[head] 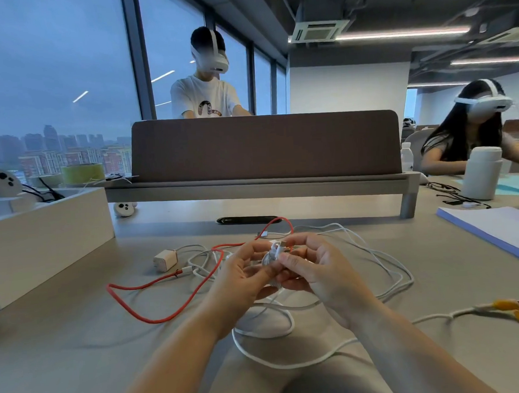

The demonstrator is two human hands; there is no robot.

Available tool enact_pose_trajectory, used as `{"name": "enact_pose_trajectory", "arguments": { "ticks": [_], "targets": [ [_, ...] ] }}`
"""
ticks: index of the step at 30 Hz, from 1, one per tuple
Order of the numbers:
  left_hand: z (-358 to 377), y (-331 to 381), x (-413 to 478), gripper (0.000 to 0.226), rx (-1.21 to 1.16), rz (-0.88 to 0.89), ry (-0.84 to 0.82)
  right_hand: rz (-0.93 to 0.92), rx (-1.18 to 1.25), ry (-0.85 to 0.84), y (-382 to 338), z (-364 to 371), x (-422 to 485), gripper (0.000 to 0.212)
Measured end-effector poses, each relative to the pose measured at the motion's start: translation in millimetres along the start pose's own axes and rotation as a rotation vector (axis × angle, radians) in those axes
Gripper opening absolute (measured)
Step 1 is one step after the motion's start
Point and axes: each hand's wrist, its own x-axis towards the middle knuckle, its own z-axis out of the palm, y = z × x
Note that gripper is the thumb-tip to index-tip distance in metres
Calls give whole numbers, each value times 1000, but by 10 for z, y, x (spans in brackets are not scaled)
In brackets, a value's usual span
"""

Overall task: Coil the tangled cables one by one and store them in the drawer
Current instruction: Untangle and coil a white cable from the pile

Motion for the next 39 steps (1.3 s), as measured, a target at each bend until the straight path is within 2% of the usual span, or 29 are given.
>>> {"name": "enact_pose_trajectory", "arguments": {
  "ticks": [9,13,17,21,26,30,39],
  "targets": [
    [24,-12,-8,23,123,65,-8,-118,-139,69,36,31,-14,8],
    [17,-46,7,17,180,117,4,-101,-170,71,66,28,-1,6],
    [-13,-34,12,20,174,161,11,-60,-83,34,72,32,0,6],
    [-33,-7,0,13,169,161,-21,3,-32,10,38,18,4,13],
    [-59,-8,-23,7,49,124,-70,23,-15,1,8,-14,13,15],
    [-80,-22,-6,11,-21,93,-74,2,-28,-8,2,-31,12,5],
    [-31,-16,-31,28,3,113,-59,45,-36,8,13,-21,19,5]
  ]
}}
